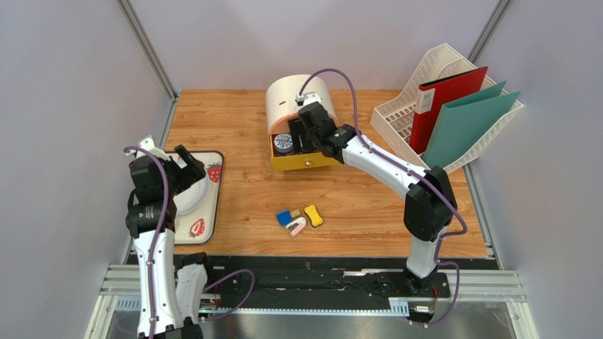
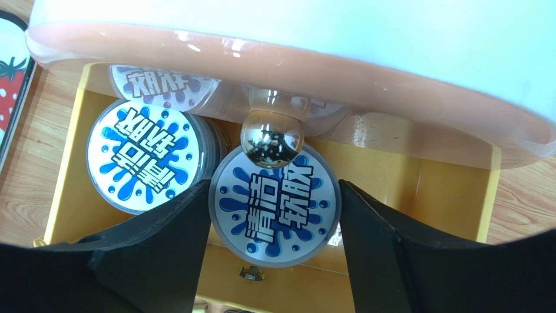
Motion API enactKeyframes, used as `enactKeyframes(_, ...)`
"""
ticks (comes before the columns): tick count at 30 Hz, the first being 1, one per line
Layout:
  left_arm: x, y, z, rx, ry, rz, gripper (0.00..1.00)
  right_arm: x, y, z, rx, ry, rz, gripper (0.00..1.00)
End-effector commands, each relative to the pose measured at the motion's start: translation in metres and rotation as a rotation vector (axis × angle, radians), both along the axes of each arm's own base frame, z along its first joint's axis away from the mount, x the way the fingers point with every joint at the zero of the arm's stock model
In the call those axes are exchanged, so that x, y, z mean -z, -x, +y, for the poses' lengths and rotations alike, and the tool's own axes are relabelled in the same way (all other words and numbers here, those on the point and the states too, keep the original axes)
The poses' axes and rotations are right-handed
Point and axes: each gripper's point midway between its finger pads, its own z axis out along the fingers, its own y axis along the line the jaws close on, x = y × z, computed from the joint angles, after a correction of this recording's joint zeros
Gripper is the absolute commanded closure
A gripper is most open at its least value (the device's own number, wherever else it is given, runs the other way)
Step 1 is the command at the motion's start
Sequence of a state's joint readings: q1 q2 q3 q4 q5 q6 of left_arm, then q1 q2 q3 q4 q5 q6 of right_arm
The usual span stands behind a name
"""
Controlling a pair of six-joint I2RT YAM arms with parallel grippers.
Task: Organize the desk
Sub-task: Place the stationery in the drawer.
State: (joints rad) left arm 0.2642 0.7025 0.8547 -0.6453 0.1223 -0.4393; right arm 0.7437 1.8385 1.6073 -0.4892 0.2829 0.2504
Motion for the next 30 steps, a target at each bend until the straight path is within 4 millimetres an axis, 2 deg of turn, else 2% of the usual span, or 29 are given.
enactKeyframes(1,-0.005,-0.004,0.004,0.002,-0.020,-0.028,0.01,-0.062,-0.007,0.009,0.004,-0.129,-0.130,0.22)
enactKeyframes(3,-0.005,-0.004,0.003,0.003,-0.019,-0.029,0.01,-0.063,-0.006,0.009,0.002,-0.134,-0.132,0.15)
enactKeyframes(8,-0.006,-0.004,0.003,0.005,-0.021,-0.032,0.01,-0.069,-0.004,0.005,0.006,-0.141,-0.146,0.15)
enactKeyframes(11,-0.005,-0.004,0.003,0.006,-0.020,-0.031,0.01,-0.080,0.000,0.001,0.008,-0.149,-0.168,0.15)
enactKeyframes(16,-0.005,-0.004,0.003,0.008,-0.020,-0.028,0.01,-0.112,0.012,-0.012,-0.004,-0.178,-0.229,0.15)
enactKeyframes(20,-0.005,-0.004,0.002,0.014,-0.017,-0.029,0.01,-0.147,0.039,-0.028,-0.037,-0.247,-0.309,0.16)
enactKeyframes(26,-0.007,-0.009,-0.012,0.098,0.000,-0.053,0.01,-0.118,0.082,-0.045,-0.040,-0.250,-0.244,0.18)
enactKeyframes(27,-0.007,-0.010,-0.012,0.098,0.003,-0.054,0.01,-0.102,0.094,-0.049,-0.052,-0.238,-0.216,0.18)
enactKeyframes(30,-0.005,-0.013,-0.015,0.118,0.016,-0.042,0.01,-0.080,0.116,-0.050,-0.078,-0.240,-0.159,0.18)
